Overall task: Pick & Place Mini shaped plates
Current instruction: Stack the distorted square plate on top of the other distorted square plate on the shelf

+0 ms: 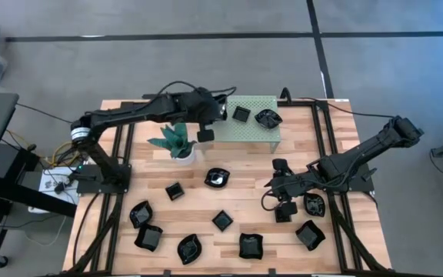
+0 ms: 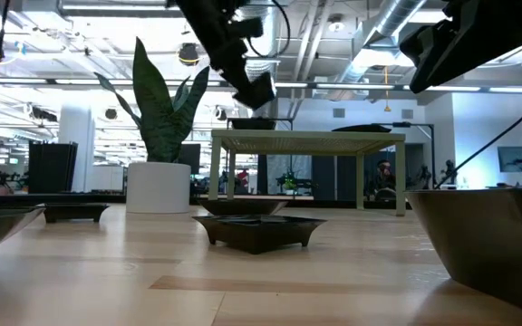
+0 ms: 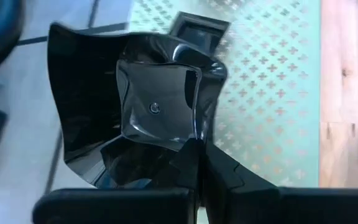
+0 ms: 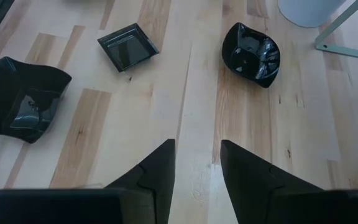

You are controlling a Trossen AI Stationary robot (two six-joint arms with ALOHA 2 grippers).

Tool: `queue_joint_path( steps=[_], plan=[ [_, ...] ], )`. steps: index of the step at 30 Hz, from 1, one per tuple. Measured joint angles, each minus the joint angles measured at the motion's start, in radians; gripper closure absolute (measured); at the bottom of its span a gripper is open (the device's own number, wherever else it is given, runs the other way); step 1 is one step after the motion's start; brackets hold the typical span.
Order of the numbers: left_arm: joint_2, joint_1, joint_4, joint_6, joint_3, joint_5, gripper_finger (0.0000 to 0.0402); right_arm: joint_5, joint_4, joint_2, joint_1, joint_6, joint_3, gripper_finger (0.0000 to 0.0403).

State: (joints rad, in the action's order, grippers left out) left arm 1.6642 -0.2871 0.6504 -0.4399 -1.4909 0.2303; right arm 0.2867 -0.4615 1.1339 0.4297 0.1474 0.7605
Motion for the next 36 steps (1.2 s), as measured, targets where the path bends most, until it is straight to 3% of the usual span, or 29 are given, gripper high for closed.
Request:
queue_joint_path(
  steps=[7, 23, 36],
  plan=[
    [0.067, -0.003, -0.012, -0.028, 0.001, 0.105, 0.0394, 0.000, -0.001, 0.000, 0.000, 0.000, 0.000, 0.0280],
    [0.037, 0.000, 0.024, 0.134, 0.000, 0.098, 0.0392, 0.000, -0.001, 0.000, 0.000, 0.000, 0.000, 0.0280],
    [0.046, -0.014, 0.016, 0.213, 0.000, 0.100, 0.0333, 0.000, -0.001, 0.000, -0.001, 0.000, 0.000, 0.0280]
  ],
)
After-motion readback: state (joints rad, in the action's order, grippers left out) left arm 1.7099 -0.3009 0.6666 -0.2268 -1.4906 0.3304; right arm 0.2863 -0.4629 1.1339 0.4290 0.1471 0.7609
